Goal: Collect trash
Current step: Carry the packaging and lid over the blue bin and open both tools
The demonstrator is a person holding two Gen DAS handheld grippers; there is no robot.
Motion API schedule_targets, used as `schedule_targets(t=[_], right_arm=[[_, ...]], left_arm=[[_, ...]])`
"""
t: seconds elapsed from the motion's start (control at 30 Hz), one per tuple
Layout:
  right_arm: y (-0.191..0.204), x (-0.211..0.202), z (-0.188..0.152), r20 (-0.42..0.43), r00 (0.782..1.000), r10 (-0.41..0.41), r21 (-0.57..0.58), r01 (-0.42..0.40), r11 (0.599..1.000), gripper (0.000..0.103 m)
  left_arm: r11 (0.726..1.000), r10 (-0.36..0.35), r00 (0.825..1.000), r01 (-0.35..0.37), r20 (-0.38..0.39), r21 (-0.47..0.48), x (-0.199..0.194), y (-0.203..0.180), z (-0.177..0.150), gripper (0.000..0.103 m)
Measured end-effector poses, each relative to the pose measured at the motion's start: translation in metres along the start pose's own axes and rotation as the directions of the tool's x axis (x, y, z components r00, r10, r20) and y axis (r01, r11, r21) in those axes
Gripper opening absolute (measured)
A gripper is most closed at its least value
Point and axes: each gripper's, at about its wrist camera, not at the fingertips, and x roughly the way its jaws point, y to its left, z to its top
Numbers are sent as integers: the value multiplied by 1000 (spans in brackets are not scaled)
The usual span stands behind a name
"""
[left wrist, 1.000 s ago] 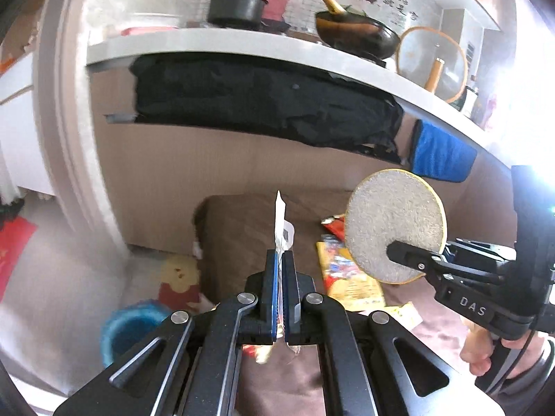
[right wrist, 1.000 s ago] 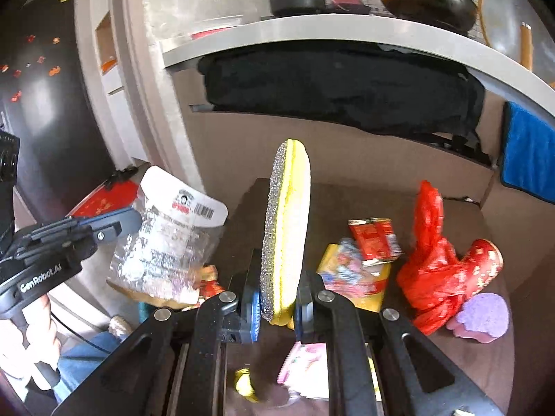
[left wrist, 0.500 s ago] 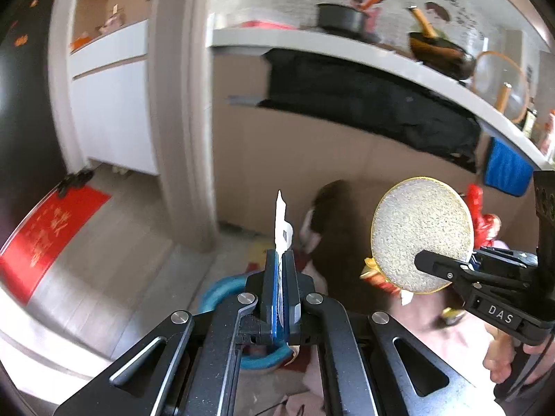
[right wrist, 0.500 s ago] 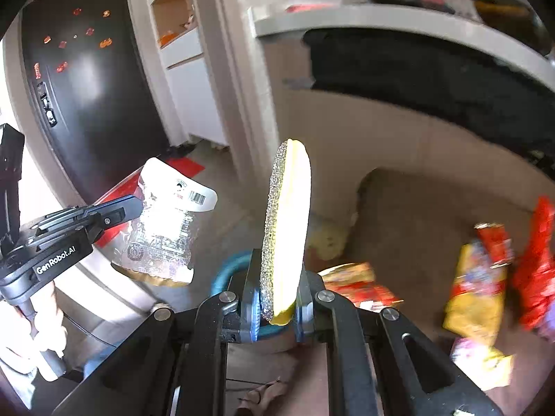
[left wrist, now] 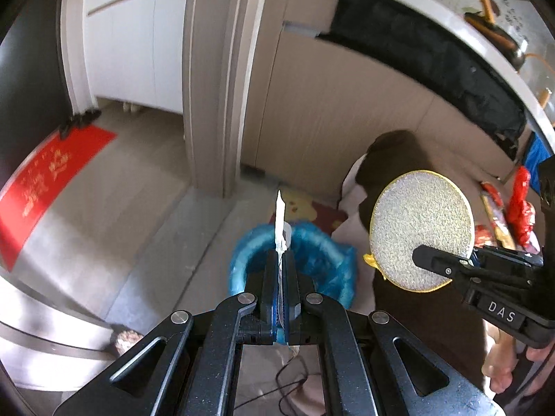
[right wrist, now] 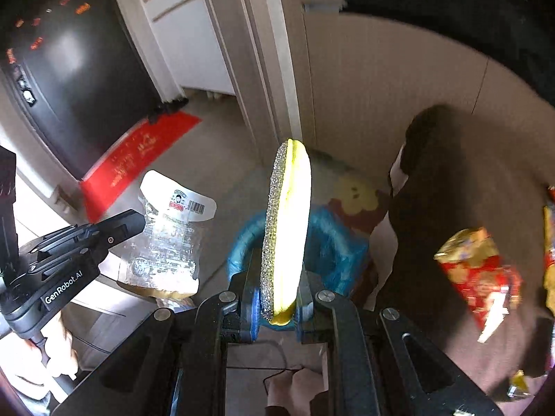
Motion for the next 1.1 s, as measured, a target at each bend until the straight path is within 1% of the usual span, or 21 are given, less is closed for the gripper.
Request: schedule_targets(t=[0.17, 0.3, 0.33, 0.4, 0.47, 0.53, 0.57, 0.6, 0.63, 0.67, 0.7, 0.87, 0.97, 1.1], right_arm=[[-8, 56, -1, -105, 994, -22, 34, 26, 999, 13], [-13, 97, -5, -181, 983, -40, 47, 49, 998, 15], [-13, 103, -5, -192, 980, -42, 45, 52, 998, 17], [-17, 116, -3, -213, 976, -41, 40, 51, 998, 17], [-18, 122, -3, -212, 977, -31, 50, 42, 998, 22], [-24, 127, -2, -208, 978, -27, 60, 40, 997, 38], [-22, 127, -1, -206, 978, -28, 62, 41, 997, 39], [-21, 127, 0, -205, 978, -30, 59, 43, 997, 39], [-21, 125, 0, -202, 979, -36, 55, 48, 997, 39], [-20, 122, 0, -198, 979, -44, 46, 54, 997, 39], [-19, 117, 0, -191, 981, -46, 37, 54, 998, 39], [-17, 88, 4, -132, 991, -32, 16, 35, 999, 39], [-16, 59, 6, -78, 997, -10, 6, 10, 1000, 39], [-19, 13, 6, 1, 1000, 22, 0, -22, 1000, 39]], left_arm=[[1000, -17, 997, 16, -74, -20, 54, 12, 2, 2], [999, -31, 993, 29, -118, -18, 92, 17, 1, 2], [999, -44, 991, 41, -129, -23, 100, 18, 1, 2], [997, -72, 987, 68, -147, -38, 114, 19, 3, 3], [995, -90, 983, 83, -159, -49, 126, 19, 5, 4], [994, -99, 979, 90, -178, -57, 133, 19, 8, 6], [994, -102, 978, 92, -183, -62, 135, 20, 8, 10], [994, -102, 977, 92, -187, -65, 137, 18, 9, 18], [993, -105, 977, 94, -187, -66, 138, 18, 10, 22], [993, -108, 977, 98, -185, -67, 137, 17, 10, 30], [993, -108, 978, 97, -181, -68, 136, 15, 11, 34], [995, -81, 985, 70, -151, -76, 114, 4, 17, 35], [997, -58, 992, 52, -115, -55, 83, -11, 23, 35], [999, -42, 997, 41, -61, -22, 42, -34, 26, 36]])
